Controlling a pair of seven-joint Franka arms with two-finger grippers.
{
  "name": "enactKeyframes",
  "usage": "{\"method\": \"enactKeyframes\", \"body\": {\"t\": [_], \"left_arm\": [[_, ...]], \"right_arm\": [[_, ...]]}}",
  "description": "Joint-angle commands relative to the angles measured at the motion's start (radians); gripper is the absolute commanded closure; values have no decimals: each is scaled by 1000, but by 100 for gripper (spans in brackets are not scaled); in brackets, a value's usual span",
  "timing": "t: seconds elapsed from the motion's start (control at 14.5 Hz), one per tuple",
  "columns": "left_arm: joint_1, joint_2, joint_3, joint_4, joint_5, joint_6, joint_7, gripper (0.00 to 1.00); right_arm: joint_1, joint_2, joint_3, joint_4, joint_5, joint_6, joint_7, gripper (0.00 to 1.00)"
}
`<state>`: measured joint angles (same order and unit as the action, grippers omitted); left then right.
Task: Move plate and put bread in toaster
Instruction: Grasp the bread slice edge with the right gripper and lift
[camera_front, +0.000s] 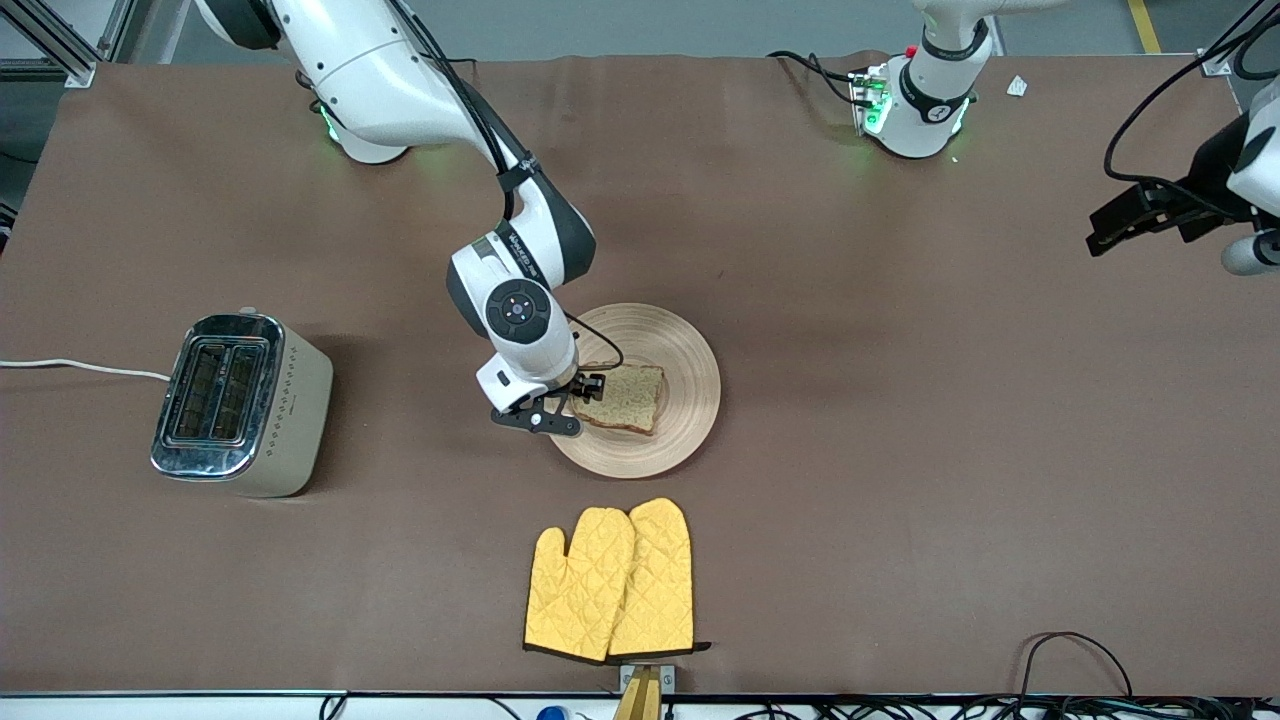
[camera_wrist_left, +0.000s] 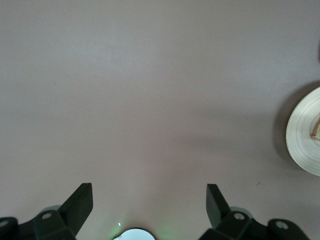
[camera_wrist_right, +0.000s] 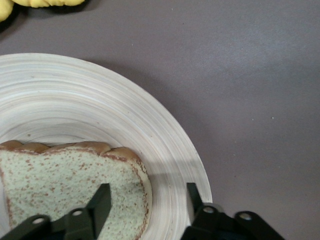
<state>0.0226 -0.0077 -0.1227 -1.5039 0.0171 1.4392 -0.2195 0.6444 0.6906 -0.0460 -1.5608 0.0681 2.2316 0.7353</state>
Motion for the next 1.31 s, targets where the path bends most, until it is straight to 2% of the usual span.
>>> {"method": "enactKeyframes", "body": {"t": [0.0, 0.21, 0.48, 0.69, 0.83, 1.03, 1.17, 1.24], "left_arm": [[-10, -32, 11, -36, -12, -3, 3, 0], [-9, -35, 5, -36, -12, -6, 2, 0], [-6, -35, 12, -36, -12, -13, 2, 0], [-6, -34, 12, -36, -12, -13, -3, 0], [-6, -34, 12, -36, -12, -13, 0, 0], [-6, -28, 12, -36, -13, -13, -3, 0], [-6, -29, 12, -36, -12, -14, -4, 0], [-7, -29, 12, -36, -12, -19, -6, 0]], "right_arm": [[12, 18, -5, 5, -16, 25, 10, 39], [17, 30, -5, 4, -16, 33, 12, 46], [32, 43, -3, -11, -16, 78, 12, 63], [34, 43, -3, -18, -14, 80, 12, 85], [32, 41, -3, -16, -13, 74, 12, 97], [28, 29, -5, -9, -13, 54, 3, 99], [28, 6, -12, 27, -30, -56, -5, 99], [23, -2, -14, 56, -71, -116, -7, 100]]}}
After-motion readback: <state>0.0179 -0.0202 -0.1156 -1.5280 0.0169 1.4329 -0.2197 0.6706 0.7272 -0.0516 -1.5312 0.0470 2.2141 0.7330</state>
